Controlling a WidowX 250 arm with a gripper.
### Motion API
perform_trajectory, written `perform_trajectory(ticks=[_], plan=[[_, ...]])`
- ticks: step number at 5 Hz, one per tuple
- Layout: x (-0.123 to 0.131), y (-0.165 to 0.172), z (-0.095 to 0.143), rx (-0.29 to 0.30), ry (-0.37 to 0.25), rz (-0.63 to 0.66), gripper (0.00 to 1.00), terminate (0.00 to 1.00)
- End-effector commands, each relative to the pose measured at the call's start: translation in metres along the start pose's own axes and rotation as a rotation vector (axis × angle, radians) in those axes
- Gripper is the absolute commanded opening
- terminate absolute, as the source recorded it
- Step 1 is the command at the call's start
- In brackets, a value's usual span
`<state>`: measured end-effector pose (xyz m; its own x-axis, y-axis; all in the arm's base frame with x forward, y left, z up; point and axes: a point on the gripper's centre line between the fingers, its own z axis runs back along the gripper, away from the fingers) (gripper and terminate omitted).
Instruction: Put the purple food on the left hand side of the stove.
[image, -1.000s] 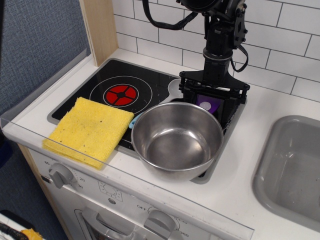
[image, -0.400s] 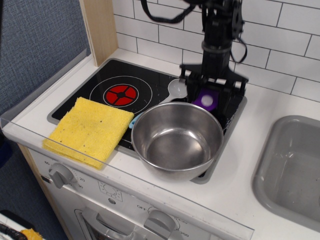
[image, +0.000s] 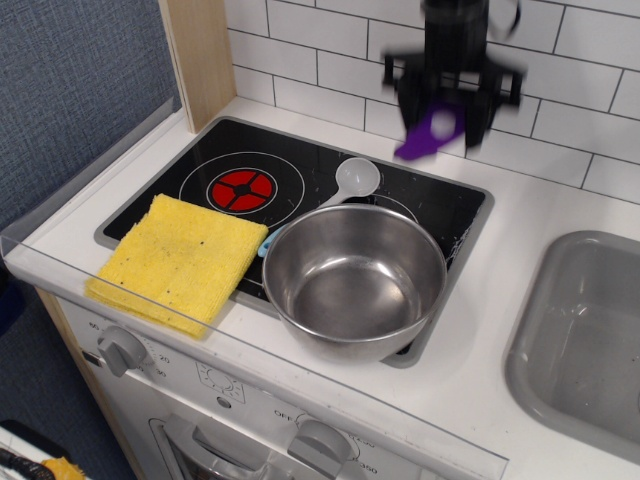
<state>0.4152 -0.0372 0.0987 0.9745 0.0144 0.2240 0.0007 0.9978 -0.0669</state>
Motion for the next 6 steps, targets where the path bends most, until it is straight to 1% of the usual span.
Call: perform_trajectory(ticks=[1,2,3,4,5,6], plan=[[-0.024,0.014,0.079,-0.023,-0.175,-0.035,0.0,0.0],[-0.057,0.018,0.086,-0.033,-0.156,-0.021,0.0,0.0],[-0.071,0.053,0.082,-0.015,-0.128,0.07,0.0,0.0],[-0.068,0.097,0.08,0.017,-0.128,0.169,0.0,0.0],[-0.059,0.14,0.069,0.068,-0.105,0.226,0.0,0.0],[-0.057,0.172,0.041,0.137,-0.025,0.18,0.0,0.0]])
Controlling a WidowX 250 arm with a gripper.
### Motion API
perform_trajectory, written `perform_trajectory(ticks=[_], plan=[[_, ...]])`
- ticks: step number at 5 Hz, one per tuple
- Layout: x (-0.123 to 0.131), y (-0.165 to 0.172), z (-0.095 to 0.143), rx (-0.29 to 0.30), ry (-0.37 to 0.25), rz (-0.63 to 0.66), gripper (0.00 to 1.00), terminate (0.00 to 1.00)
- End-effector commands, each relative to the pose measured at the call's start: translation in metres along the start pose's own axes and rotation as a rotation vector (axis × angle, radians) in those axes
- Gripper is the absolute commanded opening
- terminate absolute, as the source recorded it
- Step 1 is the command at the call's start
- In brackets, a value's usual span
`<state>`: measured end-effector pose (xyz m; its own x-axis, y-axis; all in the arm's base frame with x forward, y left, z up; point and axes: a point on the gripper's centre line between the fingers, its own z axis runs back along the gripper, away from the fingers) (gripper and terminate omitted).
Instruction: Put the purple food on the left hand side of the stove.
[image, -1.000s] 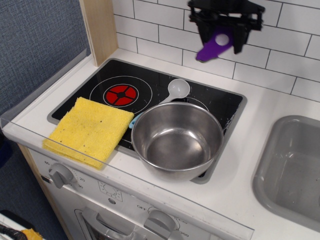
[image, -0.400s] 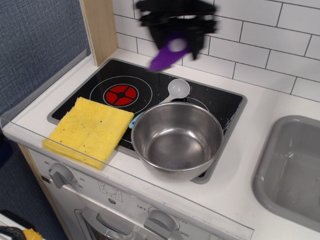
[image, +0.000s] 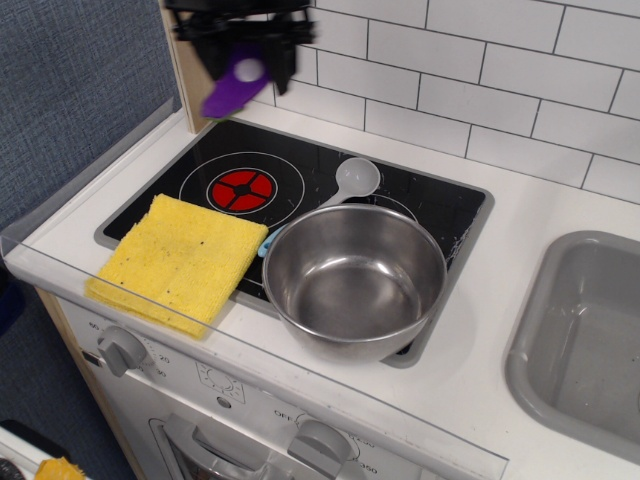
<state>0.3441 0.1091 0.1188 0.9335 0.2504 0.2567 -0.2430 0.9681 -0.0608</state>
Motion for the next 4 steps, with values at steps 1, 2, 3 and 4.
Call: perform_trajectory(ticks=[1,2,3,4], plan=[[0.018,0.044,-0.043,0.078,0.077,-0.082,0.0,0.0],[0.023,0.051,-0.07,0.063,0.138,-0.107,0.0,0.0],[0.022,0.062,-0.081,0.055,0.173,-0.103,0.0,0.0],[0.021,0.065,-0.083,0.037,0.191,-0.097,1.0,0.0]])
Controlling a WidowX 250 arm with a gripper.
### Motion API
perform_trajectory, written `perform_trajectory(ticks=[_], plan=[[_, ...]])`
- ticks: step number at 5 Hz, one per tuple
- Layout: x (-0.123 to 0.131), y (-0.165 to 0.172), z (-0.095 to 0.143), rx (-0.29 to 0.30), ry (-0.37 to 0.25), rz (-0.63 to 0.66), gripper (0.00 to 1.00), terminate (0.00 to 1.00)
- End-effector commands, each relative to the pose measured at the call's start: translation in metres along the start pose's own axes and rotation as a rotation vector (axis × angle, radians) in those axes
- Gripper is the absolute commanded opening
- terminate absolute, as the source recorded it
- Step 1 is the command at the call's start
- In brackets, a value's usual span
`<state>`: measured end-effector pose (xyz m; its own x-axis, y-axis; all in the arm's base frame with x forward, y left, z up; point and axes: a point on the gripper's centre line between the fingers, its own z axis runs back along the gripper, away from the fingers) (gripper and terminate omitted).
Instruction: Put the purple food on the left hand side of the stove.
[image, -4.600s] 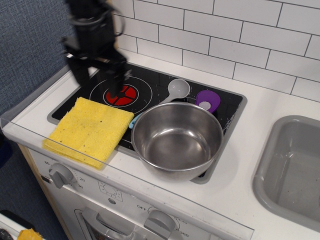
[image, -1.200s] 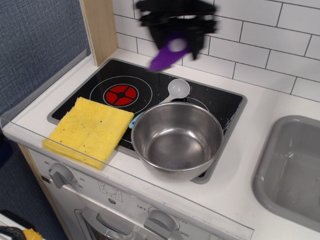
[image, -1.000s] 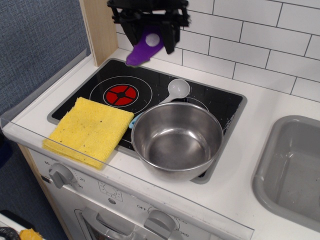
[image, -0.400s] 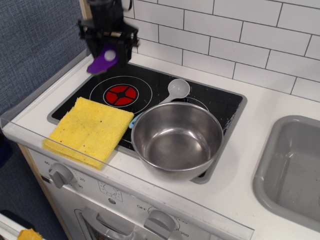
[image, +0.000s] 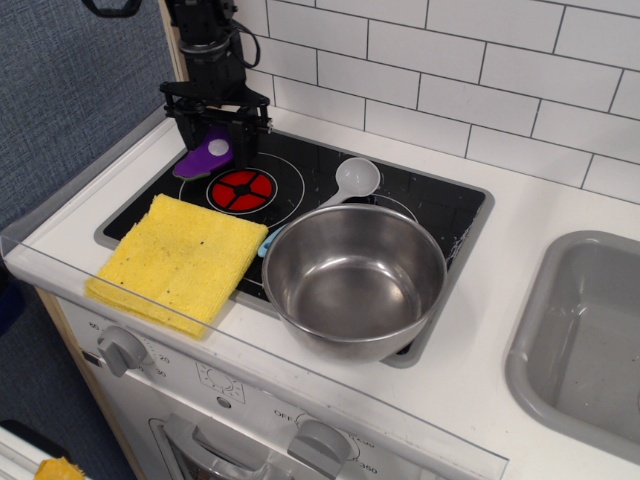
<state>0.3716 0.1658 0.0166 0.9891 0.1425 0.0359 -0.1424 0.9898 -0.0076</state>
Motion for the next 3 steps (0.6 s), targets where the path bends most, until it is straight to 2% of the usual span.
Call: perform_trajectory(ticks=[1,2,3], plan=[[0.001,0.01,0.042,-0.005,-0.049,-0.018,1.0,0.0],[-0.002,0.008,0.092,0.025,-0.116,-0.066,1.0,0.0],[-0.006,0.0,0.106,0.018,-0.138,-0.126,1.0,0.0]])
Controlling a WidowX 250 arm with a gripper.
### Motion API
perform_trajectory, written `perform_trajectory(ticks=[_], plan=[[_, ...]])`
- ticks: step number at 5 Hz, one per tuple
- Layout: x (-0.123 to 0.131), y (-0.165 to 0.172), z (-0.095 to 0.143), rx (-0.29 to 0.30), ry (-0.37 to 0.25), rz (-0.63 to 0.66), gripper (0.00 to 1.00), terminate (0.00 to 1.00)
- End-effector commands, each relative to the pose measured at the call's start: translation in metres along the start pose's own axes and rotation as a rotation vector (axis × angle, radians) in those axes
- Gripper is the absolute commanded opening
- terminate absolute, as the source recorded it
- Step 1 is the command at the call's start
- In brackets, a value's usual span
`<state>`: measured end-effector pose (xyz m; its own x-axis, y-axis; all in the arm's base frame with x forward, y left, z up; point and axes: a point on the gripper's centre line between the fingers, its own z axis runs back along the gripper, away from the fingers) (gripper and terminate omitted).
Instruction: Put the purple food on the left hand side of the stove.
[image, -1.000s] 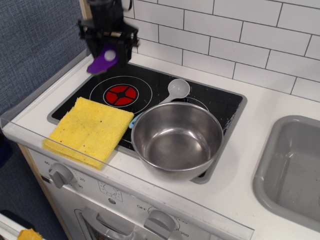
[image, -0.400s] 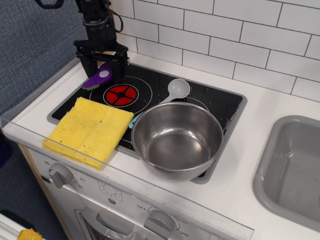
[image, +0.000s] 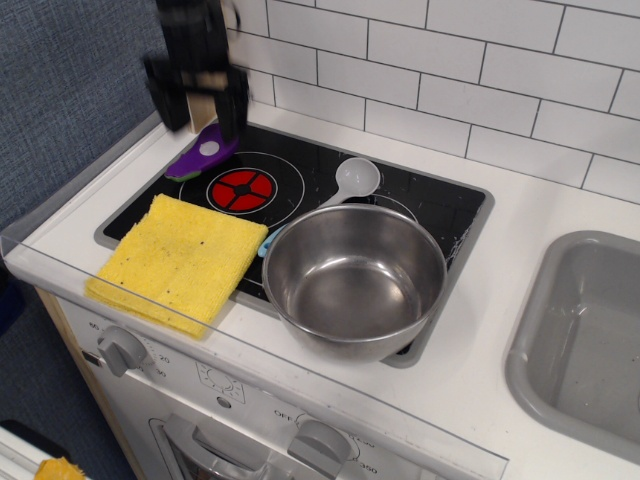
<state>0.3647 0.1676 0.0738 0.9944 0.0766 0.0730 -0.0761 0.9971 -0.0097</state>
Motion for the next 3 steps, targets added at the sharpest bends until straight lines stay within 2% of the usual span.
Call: perform_trajectory(ticks=[1,2,3], plan=[[0.0031,-0.0092,0.0362,0.074,-0.034,-0.152,1.0,0.0],[0.0031,-0.0092,0.0362,0.074,-0.034,-0.152,1.0,0.0],[0.0031,-0.0092,0.0362,0.074,-0.034,-0.152,1.0,1.0]])
